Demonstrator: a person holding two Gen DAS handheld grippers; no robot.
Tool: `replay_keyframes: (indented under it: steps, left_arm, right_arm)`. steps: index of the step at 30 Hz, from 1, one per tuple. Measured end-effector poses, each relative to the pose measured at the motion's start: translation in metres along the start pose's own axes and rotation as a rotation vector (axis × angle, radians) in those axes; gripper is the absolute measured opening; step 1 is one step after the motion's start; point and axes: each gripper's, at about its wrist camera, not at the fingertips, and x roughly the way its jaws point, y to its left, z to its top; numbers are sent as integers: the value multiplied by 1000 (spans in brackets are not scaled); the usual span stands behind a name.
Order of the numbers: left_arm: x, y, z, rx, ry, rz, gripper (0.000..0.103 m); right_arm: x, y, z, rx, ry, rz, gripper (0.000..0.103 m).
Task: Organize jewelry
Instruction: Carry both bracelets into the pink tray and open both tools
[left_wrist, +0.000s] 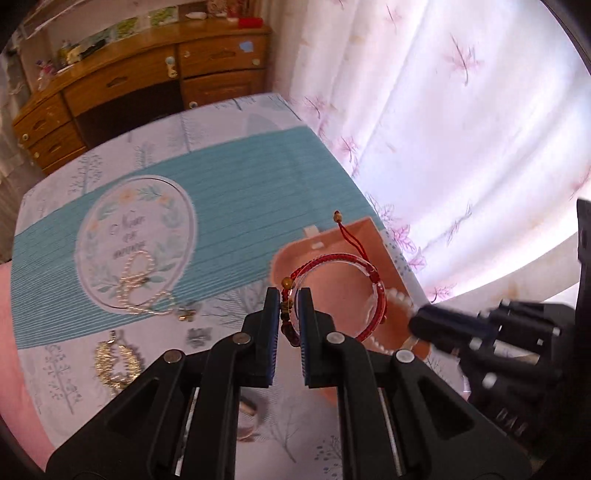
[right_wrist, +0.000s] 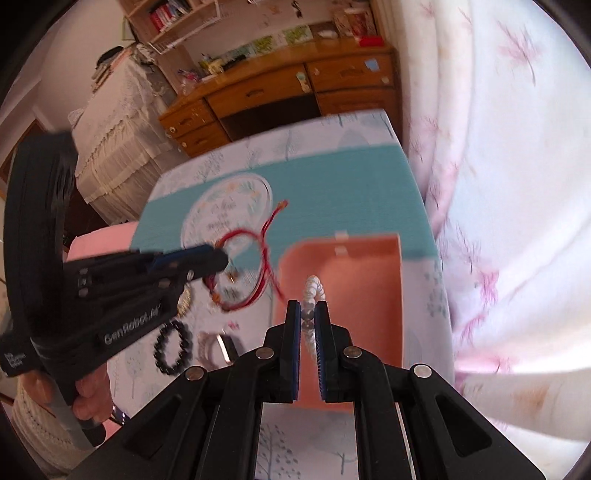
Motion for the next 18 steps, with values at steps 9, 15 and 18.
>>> replay_keyframes:
  steps: [9, 15, 18]
  left_arm:
    - [79, -22, -17, 29, 97, 16, 8]
    - [73, -29, -24, 67, 84, -7, 10]
    - [62, -28, -26, 81, 64, -12, 12]
  right_arm:
    - [53, -38, -41, 56, 92, -87, 7]
    - [56, -46, -53, 62, 111, -105, 28]
    - [54, -35, -51, 39, 87, -121, 36]
